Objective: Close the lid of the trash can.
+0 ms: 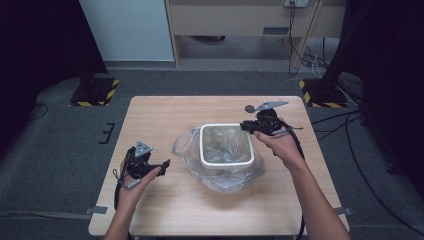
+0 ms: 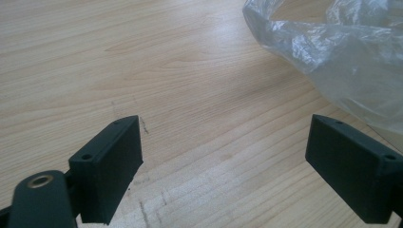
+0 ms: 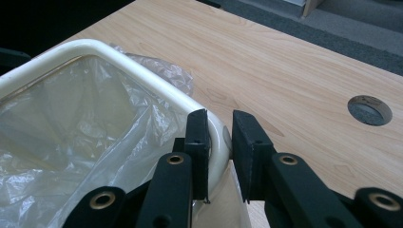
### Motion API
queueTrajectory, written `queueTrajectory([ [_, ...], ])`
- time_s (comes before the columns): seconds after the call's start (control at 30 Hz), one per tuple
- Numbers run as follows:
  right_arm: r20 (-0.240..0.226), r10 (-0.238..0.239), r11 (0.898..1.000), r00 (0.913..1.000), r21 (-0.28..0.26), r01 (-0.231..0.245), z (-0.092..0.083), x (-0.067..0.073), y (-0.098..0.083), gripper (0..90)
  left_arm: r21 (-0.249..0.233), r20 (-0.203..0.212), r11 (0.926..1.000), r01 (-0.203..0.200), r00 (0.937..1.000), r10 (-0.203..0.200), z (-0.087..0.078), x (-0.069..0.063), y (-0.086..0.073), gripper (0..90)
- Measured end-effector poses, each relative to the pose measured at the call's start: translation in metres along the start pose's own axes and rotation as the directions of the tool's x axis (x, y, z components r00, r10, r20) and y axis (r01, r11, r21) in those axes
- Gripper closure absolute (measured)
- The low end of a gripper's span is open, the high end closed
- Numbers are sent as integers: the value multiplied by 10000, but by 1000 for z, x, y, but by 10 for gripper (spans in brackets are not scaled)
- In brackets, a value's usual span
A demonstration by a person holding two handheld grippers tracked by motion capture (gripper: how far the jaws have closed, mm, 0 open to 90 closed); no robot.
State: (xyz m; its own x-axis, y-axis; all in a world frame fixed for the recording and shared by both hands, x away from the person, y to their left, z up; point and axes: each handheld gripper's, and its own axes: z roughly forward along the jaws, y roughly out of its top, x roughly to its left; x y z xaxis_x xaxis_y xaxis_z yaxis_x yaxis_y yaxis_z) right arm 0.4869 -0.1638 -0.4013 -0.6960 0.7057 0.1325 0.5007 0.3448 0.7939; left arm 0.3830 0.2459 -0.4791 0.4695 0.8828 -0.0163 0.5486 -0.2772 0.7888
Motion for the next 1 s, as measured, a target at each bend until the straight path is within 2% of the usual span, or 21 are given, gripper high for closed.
queueTrajectory([
  [0.3, -10, -52, 10000, 10000, -10, 52, 1, 4, 1, 770, -1, -9, 10000, -7, 10000, 7, -1, 0, 0, 112],
  [0.47, -29, 73, 10000, 10000, 45, -73, 0, 6, 0, 758, 1, -4, 10000, -43, 10000, 43, 0, 0, 0, 112],
  [0.57, -137, 141, 9999, 9998, 46, -140, 1, 5, 0, 684, -27, -9, 10000, -6, 10000, 5, -1, 0, 0, 112],
  [0.6, -137, 141, 9999, 9998, 46, -140, 1, 5, 0, 684, -27, -9, 10000, -6, 10000, 5, -1, 0, 0, 112],
  [0.63, -128, 199, 9998, 9997, 16, -198, 1, 6, 0, 622, -30, -8, 10000, -6, 10000, 6, -1, 0, 0, 112],
  [0.7, -108, 190, 9998, 9998, -56, -191, 1, 6, 0, 577, -11, -16, 10000, -8, 10000, 8, -1, 1, 0, 112],
  [1.0, 291, 431, 9955, 9986, -858, -404, -14, 0, -2, 347, 6, -20, 10000, -66, 10000, 66, 0, 0, 0, 112],
])
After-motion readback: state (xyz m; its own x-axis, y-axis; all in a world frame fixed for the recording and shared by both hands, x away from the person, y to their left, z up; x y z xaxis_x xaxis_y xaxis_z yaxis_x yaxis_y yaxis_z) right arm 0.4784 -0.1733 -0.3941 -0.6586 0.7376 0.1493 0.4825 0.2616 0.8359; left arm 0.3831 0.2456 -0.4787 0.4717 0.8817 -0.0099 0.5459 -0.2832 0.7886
